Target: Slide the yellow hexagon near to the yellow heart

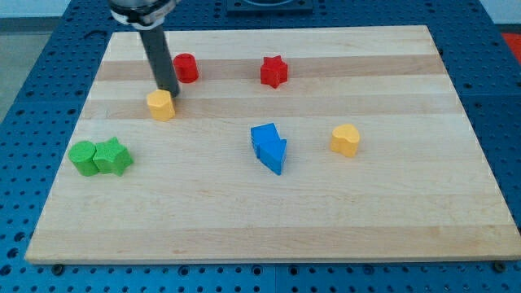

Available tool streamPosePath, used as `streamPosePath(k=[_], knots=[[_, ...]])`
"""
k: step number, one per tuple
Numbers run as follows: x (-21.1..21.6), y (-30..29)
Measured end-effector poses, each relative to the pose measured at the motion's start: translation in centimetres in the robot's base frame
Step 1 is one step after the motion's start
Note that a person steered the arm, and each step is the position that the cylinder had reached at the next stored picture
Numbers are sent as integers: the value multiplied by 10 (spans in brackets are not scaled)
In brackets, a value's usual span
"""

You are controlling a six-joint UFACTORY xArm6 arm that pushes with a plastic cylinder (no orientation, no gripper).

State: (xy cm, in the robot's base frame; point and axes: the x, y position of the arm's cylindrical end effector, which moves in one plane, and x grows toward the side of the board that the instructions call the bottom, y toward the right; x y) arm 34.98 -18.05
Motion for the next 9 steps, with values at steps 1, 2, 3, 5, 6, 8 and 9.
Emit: streamPosePath(k=[1, 2, 3, 5, 6, 8, 9], knots=[[-1, -45], [6, -69], [27, -41], [23, 91], [23, 125], [32, 22], [65, 2]])
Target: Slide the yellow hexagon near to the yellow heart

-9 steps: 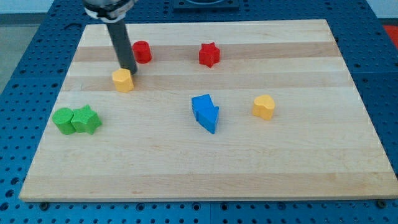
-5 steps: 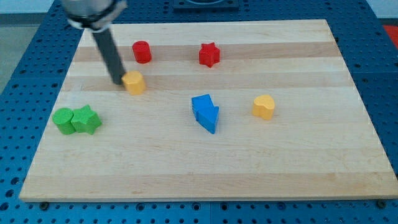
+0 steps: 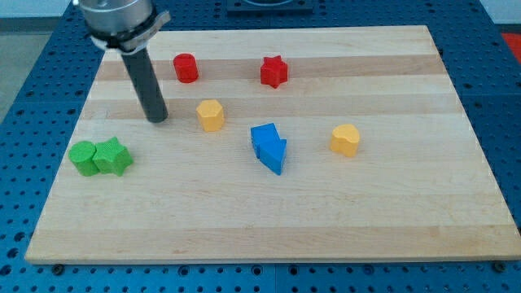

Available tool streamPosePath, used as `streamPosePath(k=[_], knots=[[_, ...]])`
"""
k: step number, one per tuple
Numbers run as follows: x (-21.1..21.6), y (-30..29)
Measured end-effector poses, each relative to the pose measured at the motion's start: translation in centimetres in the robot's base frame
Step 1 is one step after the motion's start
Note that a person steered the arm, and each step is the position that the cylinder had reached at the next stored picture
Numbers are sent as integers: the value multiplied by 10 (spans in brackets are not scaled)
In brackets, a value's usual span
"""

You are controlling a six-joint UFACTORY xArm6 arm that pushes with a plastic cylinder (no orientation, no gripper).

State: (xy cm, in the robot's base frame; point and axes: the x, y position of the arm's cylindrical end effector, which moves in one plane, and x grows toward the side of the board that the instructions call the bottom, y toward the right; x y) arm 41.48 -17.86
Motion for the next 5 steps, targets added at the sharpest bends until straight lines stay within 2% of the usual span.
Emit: streamPosePath(k=[1, 3, 4, 5], knots=[[-1, 48], [-19, 188], [-20, 201], [-32, 172]])
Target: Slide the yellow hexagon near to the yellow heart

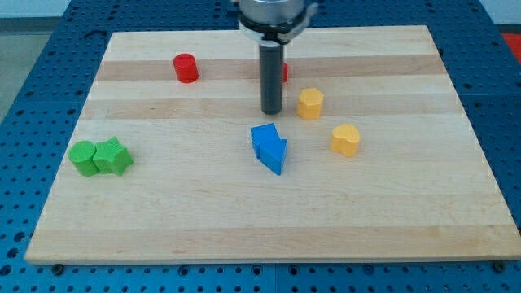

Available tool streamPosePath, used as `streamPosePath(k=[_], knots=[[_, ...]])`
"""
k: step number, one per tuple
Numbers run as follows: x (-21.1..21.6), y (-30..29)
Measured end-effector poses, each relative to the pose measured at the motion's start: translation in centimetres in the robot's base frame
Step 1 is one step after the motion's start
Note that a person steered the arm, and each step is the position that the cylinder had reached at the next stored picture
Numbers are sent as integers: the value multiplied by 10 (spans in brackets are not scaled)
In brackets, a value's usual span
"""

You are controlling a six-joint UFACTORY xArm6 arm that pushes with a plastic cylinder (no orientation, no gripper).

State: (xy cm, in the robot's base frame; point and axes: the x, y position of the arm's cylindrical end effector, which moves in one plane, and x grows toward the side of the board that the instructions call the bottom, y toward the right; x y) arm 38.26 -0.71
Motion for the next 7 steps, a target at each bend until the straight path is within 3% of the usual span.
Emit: streamPosePath(k=[1, 2, 3, 4, 6, 7], knots=[[-37, 15], [-41, 62], [-8, 97], [20, 100], [-33, 80], [-18, 52]])
